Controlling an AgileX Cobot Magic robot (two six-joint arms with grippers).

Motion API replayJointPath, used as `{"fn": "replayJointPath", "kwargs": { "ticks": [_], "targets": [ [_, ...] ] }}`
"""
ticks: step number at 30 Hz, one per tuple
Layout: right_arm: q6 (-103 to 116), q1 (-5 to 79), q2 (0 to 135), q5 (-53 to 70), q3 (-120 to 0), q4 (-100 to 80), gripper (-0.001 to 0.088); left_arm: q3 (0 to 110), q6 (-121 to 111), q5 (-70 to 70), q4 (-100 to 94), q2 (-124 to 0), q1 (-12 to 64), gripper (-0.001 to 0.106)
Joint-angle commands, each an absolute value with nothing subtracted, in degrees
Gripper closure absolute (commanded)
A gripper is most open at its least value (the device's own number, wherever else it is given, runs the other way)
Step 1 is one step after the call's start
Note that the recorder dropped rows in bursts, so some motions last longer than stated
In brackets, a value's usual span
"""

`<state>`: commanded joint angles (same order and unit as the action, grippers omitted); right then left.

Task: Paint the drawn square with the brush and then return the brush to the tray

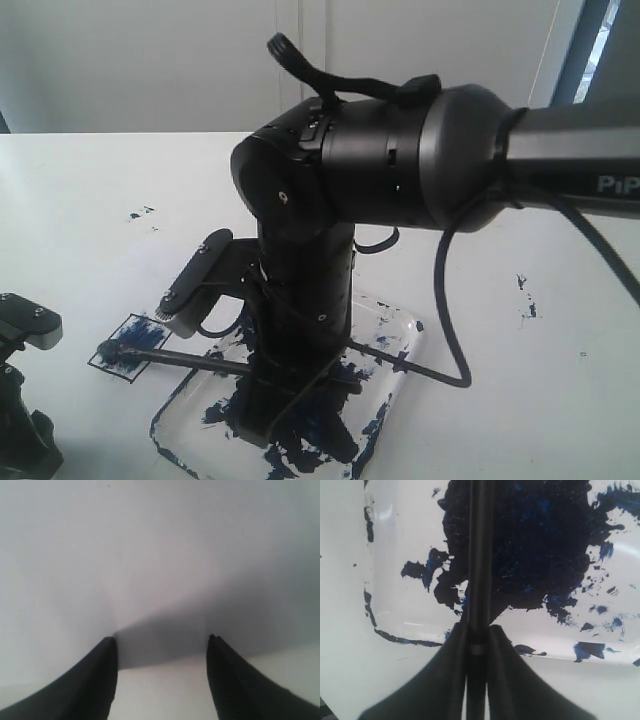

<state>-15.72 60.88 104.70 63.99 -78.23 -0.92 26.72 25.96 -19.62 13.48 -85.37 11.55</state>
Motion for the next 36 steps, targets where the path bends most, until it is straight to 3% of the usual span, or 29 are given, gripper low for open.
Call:
{"fn": "replayJointPath", "kwargs": {
  "ticks": [22, 36],
  "targets": [
    [-17.76, 60.88, 106.33, 62.69, -78.23, -1.53, 0.0868, 26.72, 25.96, -19.73, 13.46, -85.37, 11.55, 0.047],
    [-11.59, 60.88, 106.44, 60.17, -78.23, -12.24, 0.0868, 26.72, 25.96, -19.73, 13.46, -85.37, 11.55, 0.047]
  ]
}}
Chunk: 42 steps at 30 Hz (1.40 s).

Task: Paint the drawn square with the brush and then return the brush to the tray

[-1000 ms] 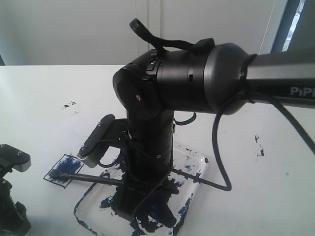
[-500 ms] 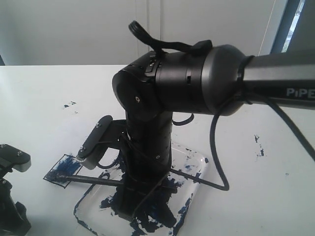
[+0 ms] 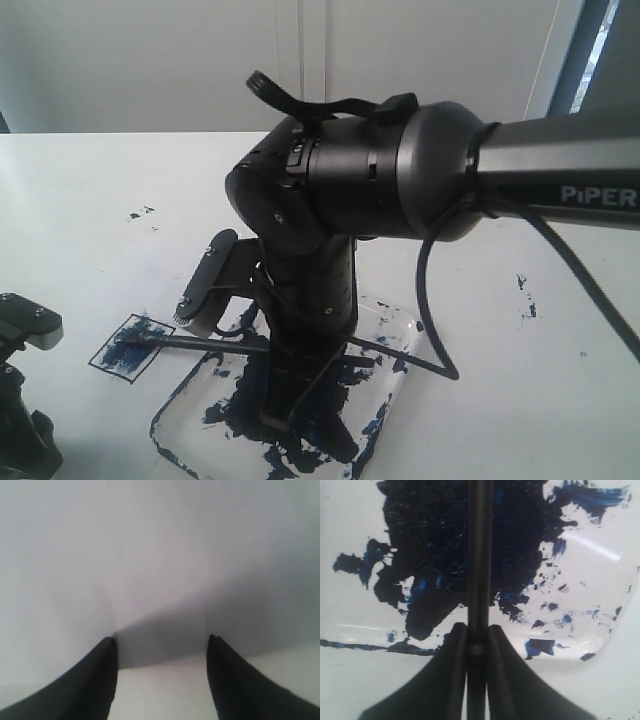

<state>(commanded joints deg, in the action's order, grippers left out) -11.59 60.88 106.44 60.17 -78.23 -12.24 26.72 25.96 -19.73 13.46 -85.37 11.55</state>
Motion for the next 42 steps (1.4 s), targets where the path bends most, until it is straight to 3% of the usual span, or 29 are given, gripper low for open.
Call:
{"fn": "replayJointPath", "kwargs": {
  "ticks": [11, 42],
  "targets": [
    [-19.35, 61.03, 106.44, 63.50, -79.79, -2.16, 0.0868, 26.72, 25.96, -19.48, 12.59, -85.37, 11.55, 0.047],
    [-16.76, 61.07, 109.72, 69.96, -88.85, -7.41, 0.0868, 26.72, 25.96, -19.20, 12.36, -85.37, 11.55, 0.047]
  ]
}}
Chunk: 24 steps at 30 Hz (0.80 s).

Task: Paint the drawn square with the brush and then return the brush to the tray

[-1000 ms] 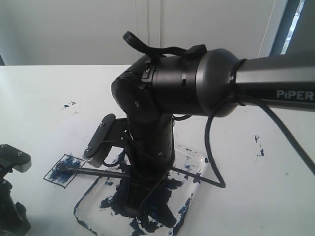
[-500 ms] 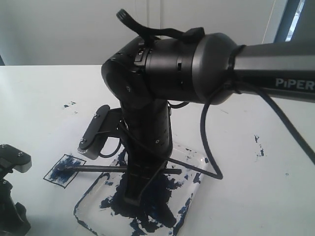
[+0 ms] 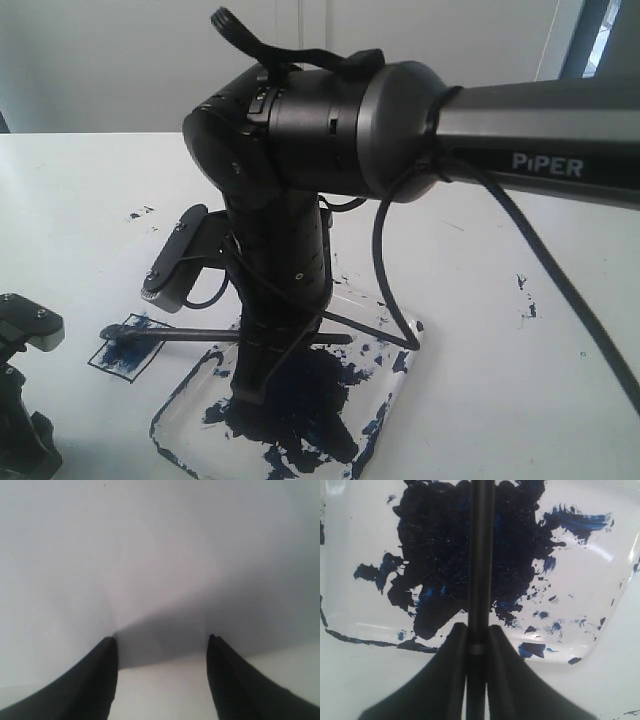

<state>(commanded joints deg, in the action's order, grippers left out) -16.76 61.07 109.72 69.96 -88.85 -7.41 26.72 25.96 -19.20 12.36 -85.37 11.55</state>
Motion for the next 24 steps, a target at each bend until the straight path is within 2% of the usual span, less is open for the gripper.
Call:
{"fn": "replayJointPath", "kwargs": {
  "ticks": [24],
  "targets": [
    [-15.13, 61.07, 109.72, 69.96, -88.52, -7.17, 0.0868, 26.72, 25.96, -19.20, 12.36, -85.37, 11.55, 0.047]
  ]
}}
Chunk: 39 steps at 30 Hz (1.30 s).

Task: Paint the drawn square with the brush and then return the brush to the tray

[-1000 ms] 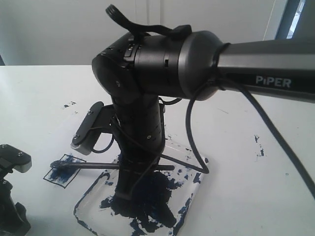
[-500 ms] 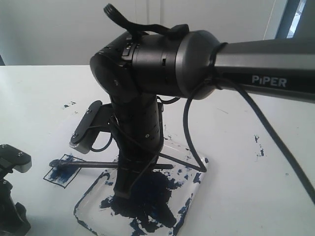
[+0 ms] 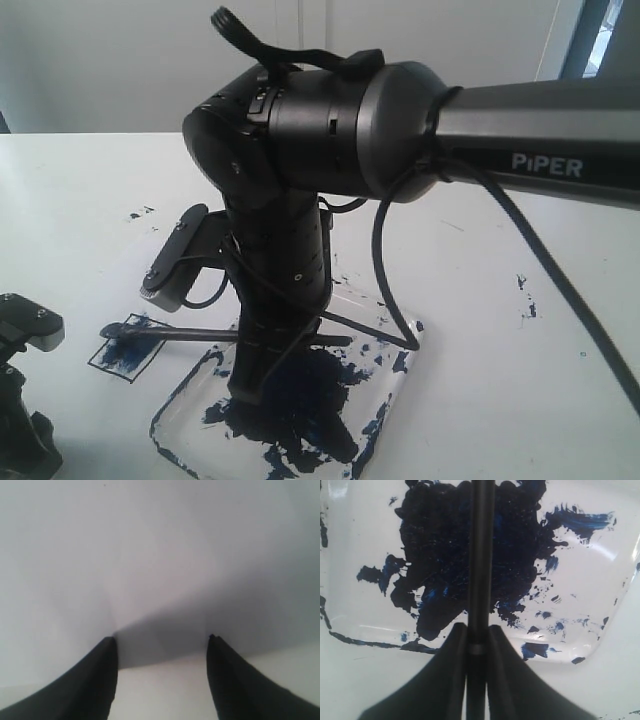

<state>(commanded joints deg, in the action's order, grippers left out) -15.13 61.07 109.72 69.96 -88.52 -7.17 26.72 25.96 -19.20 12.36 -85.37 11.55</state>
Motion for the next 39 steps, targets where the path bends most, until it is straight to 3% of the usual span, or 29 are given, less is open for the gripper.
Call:
{"fn": "replayJointPath", "kwargs": {
  "ticks": [28, 39],
  "targets": [
    [-11.32, 61.07, 109.72, 69.96, -85.16, -14.23, 0.0868, 26.72, 25.96, -18.77, 12.31, -85.37, 11.55, 0.047],
    [-14.84, 61.07, 109.72, 69.96, -85.16, -8.51, 0.0868, 26.72, 25.96, -18.55, 12.31, -85.37, 11.55, 0.047]
  ]
}}
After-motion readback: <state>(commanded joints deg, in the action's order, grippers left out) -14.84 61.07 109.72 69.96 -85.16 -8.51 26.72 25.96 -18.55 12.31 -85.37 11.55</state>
